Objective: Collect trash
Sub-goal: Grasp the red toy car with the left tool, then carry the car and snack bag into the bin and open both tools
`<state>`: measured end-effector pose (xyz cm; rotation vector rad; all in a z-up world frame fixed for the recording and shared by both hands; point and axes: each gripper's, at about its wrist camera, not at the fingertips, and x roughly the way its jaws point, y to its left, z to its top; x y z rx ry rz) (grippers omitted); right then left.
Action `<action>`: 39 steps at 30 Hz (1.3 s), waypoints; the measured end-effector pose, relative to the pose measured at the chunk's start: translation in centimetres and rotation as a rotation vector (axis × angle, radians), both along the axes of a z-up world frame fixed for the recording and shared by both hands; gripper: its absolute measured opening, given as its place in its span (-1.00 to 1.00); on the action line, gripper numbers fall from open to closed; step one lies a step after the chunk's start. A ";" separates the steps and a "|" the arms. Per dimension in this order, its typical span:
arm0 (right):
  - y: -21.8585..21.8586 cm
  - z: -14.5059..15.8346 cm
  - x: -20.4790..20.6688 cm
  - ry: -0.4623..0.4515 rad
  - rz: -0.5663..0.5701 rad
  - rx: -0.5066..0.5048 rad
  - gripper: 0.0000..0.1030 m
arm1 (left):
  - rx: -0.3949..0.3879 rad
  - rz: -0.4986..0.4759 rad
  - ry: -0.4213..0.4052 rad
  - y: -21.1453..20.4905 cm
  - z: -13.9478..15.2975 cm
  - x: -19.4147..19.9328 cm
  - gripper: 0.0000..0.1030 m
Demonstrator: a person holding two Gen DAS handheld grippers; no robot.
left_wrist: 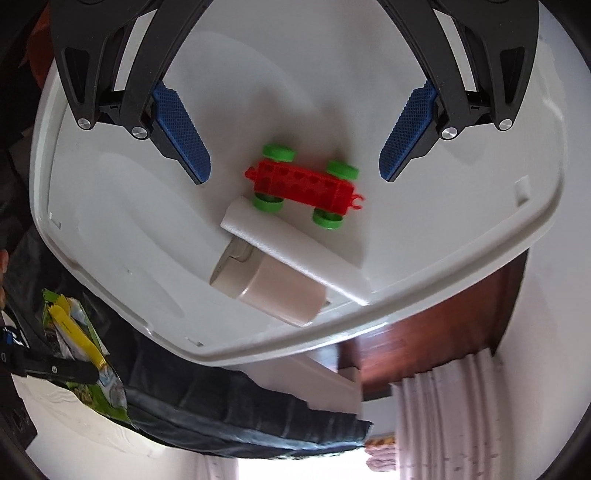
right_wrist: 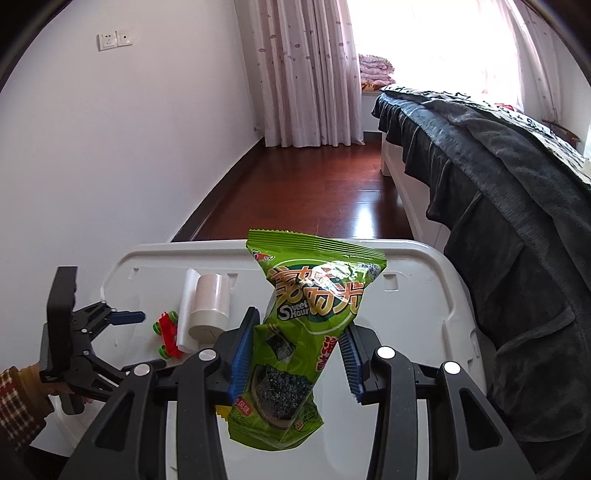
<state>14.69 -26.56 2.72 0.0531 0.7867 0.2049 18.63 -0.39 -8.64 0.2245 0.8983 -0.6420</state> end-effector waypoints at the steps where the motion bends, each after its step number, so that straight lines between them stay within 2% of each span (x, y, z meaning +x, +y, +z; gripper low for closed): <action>1: 0.0 -0.1 0.0 0.002 0.002 0.000 -0.18 | 0.010 -0.014 0.001 -0.3 -0.3 0.4 0.76; 6: 0.3 -0.3 0.2 0.008 0.008 -0.008 -0.17 | 0.047 -0.043 0.013 -0.9 -1.2 1.3 0.75; 9: 0.2 -0.4 0.4 0.015 0.009 -0.005 -0.17 | 0.044 -0.069 0.032 -1.3 -1.5 1.7 0.75; 13: 0.1 -0.5 0.5 0.017 0.005 -0.002 -0.16 | 0.039 -0.075 0.009 -1.4 -1.7 1.8 0.75; 15: 0.0 -0.5 0.6 0.020 0.005 0.002 -0.16 | 0.043 -0.066 0.001 -1.4 -1.6 1.7 0.65; 17: -0.1 -0.6 0.7 0.024 0.004 0.005 -0.15 | 0.028 -0.073 -0.001 -1.4 -1.5 1.5 0.34; 30: 0.0 -0.6 0.5 0.011 0.004 -0.004 -0.15 | 0.022 -0.079 0.011 -1.2 -1.2 -0.7 0.35; 36: 0.6 -0.4 0.1 0.004 0.016 -0.009 -0.15 | 0.004 -0.046 -0.003 -0.1 0.2 -2.4 0.35; 39: 1.1 0.3 -0.5 -0.005 0.029 -0.003 -0.15 | -0.010 -0.020 -0.027 0.2 1.9 -4.3 0.35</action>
